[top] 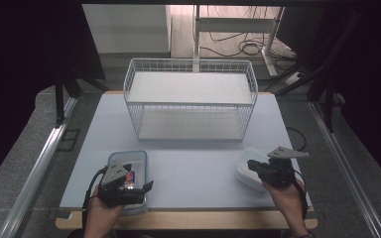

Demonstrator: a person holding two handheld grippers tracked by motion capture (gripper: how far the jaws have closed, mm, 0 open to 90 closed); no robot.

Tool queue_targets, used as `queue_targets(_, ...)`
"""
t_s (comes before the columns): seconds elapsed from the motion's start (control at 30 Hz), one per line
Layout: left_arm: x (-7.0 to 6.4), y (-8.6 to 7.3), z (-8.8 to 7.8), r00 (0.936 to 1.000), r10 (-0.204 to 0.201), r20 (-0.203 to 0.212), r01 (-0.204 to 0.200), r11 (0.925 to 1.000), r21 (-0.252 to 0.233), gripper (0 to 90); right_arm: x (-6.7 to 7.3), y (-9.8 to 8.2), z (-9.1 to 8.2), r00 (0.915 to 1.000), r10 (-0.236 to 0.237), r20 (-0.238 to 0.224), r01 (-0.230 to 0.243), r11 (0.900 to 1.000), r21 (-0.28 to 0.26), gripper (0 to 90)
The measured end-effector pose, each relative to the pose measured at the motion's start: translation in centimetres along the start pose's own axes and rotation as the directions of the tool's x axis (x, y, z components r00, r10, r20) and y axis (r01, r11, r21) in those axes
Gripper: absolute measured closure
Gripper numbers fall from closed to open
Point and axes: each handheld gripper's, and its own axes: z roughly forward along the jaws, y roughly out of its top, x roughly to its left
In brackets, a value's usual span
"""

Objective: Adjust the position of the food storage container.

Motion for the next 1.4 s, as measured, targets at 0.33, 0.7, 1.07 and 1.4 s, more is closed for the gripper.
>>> queue_targets(0.33, 0.7, -0.3, -0.5, 0.9992, -0.039, 0.002, 0.039, 0.9992, -0.002, 8.3, 1.9, 1.2, 5.0, 0.9991, -0.041, -0.012, 0.042, 0.994, 0.103, 89.3)
queue_targets(0.7, 0.7, -0.3, -0.8, 0.9992, -0.039, 0.01, 0.039, 0.9992, -0.008, 8.4, 1.5, -0.1, 3.2, 0.9982, -0.049, 0.034, 0.045, 0.993, 0.114, 89.4)
queue_targets(1.07, 1.3, -0.3, -1.9, 0.9982, -0.061, 0.0, 0.061, 0.9981, -0.013, 21.8, -0.5, -1.3, 1.4, 0.9965, -0.012, 0.082, 0.003, 0.994, 0.106, 89.3)
queue_targets(1.4, 4.6, -1.8, -4.9, 0.9845, -0.148, -0.094, 0.146, 0.9888, -0.033, 71.9, 0.7, -1.3, 1.1, 0.9966, -0.078, 0.029, 0.077, 0.997, 0.023, 89.3)
